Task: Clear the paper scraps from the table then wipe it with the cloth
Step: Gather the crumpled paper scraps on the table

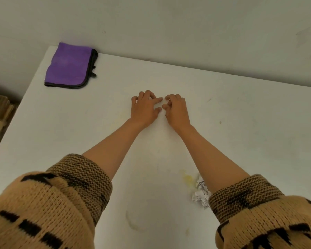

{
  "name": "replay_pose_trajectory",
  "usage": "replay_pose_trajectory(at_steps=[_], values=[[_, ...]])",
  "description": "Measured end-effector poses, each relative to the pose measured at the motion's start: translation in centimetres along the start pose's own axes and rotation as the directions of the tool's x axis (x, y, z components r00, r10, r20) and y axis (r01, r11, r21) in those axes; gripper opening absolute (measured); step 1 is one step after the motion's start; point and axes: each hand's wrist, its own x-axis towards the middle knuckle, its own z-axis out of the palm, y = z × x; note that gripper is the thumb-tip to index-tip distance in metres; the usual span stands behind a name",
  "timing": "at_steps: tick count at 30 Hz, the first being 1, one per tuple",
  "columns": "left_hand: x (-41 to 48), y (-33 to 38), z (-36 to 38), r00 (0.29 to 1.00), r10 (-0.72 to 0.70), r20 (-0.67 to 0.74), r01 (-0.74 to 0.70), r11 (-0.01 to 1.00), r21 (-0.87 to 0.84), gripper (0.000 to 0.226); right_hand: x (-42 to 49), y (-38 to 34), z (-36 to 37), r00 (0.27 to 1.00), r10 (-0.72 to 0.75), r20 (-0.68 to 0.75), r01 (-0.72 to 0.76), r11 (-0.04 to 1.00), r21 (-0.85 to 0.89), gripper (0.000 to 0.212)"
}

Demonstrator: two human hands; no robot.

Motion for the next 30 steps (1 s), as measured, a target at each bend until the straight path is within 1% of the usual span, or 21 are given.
replay_pose_trajectory(at_steps=[2,5,7,11,15,19,23,25,28,30], values=[[0.2,-0.4,0.1,0.999,0.032,-0.007,-0.032,0.999,0.028,0.037,-0.5,0.3,-0.1,1.000,-0.011,-0.024,0.012,0.999,0.043,0.028],[0.1,-0.7,0.1,0.995,0.085,-0.049,-0.083,0.996,0.042,0.032,-1.0,0.4,0.1,0.996,-0.036,-0.078,0.041,0.997,0.070,0.024],[0.1,-0.7,0.1,0.994,0.093,-0.061,-0.092,0.996,0.018,0.030,-0.9,0.3,0.2,0.997,0.010,-0.081,-0.001,0.994,0.110,0.022],[0.4,-0.2,0.3,0.994,0.056,-0.090,-0.061,0.997,-0.049,0.027,-0.3,0.0,0.4,0.991,0.108,-0.078,-0.092,0.978,0.184,0.018],[0.9,0.3,0.5,0.995,0.017,-0.094,-0.022,0.999,-0.050,0.023,0.4,-0.2,0.3,0.982,0.173,-0.073,-0.154,0.965,0.211,0.015],[1.2,0.5,0.6,0.995,-0.009,-0.100,0.005,0.999,-0.036,0.022,0.9,-0.1,0.1,0.982,0.184,-0.041,-0.172,0.963,0.208,0.014],[1.3,0.6,0.5,0.996,-0.021,-0.082,0.020,1.000,-0.021,0.022,0.9,-0.1,0.1,0.985,0.173,-0.012,-0.169,0.971,0.166,0.014],[1.2,0.6,0.6,0.996,-0.031,-0.083,0.029,0.999,-0.029,0.022,0.5,0.0,-0.1,0.988,0.155,-0.026,-0.147,0.972,0.184,0.013],[0.8,0.4,0.7,0.994,-0.053,-0.098,0.045,0.996,-0.082,0.029,-0.3,0.2,-0.2,0.986,0.159,-0.053,-0.143,0.964,0.226,0.021],[0.5,0.2,0.8,0.993,-0.020,-0.120,0.007,0.995,-0.104,0.028,-0.6,0.2,0.0,0.984,0.165,-0.075,-0.137,0.949,0.284,0.020]])
